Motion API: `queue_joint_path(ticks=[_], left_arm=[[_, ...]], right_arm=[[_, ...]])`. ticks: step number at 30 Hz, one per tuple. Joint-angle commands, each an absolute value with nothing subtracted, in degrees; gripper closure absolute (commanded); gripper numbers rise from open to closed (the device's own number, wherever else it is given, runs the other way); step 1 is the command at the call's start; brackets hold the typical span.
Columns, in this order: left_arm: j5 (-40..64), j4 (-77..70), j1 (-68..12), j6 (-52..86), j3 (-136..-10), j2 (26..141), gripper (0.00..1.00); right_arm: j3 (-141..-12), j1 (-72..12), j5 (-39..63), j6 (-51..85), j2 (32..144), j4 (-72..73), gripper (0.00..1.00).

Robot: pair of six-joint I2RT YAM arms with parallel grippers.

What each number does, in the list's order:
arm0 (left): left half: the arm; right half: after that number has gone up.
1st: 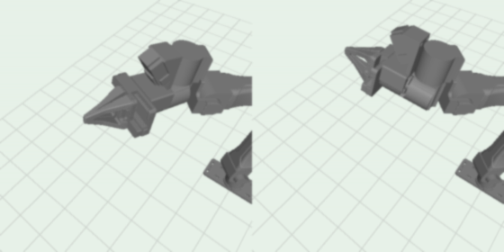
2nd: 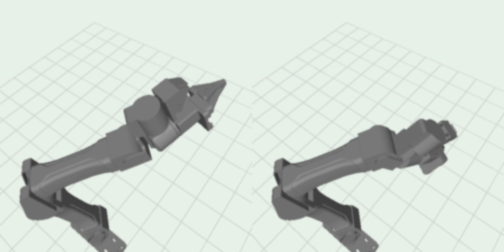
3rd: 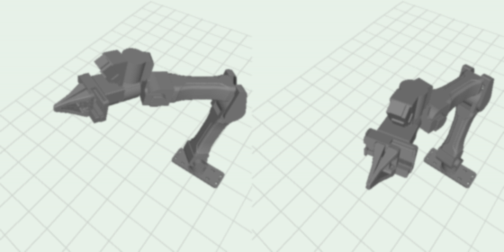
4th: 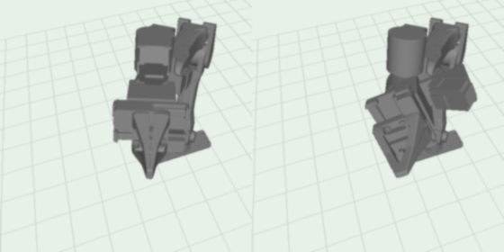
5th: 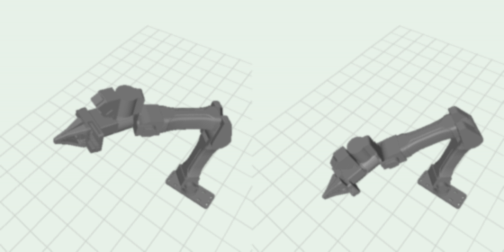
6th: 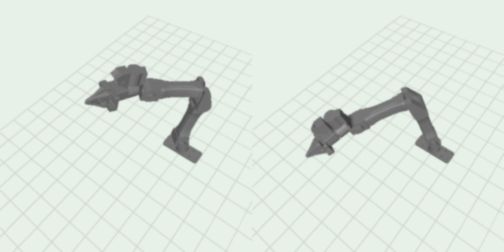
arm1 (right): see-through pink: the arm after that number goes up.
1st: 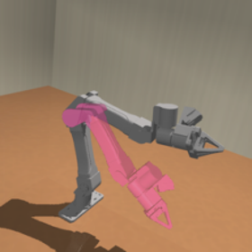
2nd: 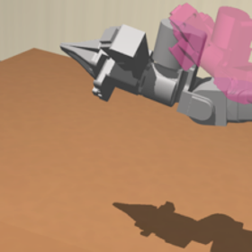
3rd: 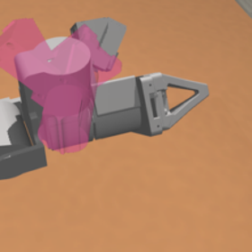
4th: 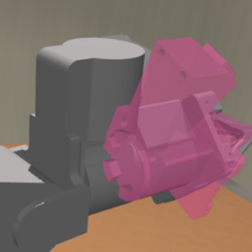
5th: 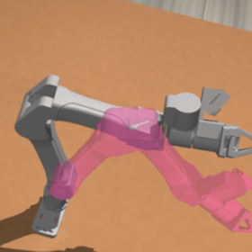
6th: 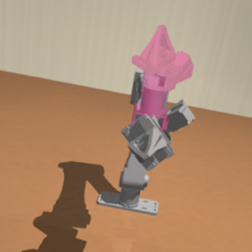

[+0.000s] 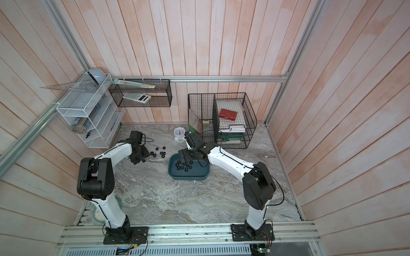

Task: Put the nuts on the desktop into the storage box
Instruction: Pick up the nut from the center of the board.

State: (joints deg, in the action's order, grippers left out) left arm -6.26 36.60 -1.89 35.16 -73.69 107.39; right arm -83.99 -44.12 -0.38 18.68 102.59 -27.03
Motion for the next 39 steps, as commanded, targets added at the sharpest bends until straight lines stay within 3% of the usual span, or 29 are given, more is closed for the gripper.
queue_joint_path(ticks=[1, 17, 19, 22, 39], left_arm=[[-7.91, 36.06, -1.78, 35.16, -75.56, 109.14, 0.41], [-8.53, 35.70, -1.05, 35.27, -77.51, 114.68, 0.52], [-8.53, 35.67, -0.97, 35.23, -77.63, 115.00, 0.59], [-8.40, 35.69, -0.97, 35.24, -77.48, 115.22, 0.62], [-5.91, 38.04, -1.63, 36.19, -75.01, 113.24, 0.58]], right_arm=[[-84.10, -43.61, -1.73, 17.40, 100.98, -28.37, 0.02], [-85.17, -42.30, -1.81, 17.06, 101.69, -29.66, 0.02], [-85.32, -42.30, -1.76, 17.05, 101.77, -29.69, 0.02], [-85.35, -42.33, -1.76, 17.03, 101.87, -29.77, 0.02], [-85.50, -42.20, -1.75, 17.53, 102.22, -29.55, 0.02]])
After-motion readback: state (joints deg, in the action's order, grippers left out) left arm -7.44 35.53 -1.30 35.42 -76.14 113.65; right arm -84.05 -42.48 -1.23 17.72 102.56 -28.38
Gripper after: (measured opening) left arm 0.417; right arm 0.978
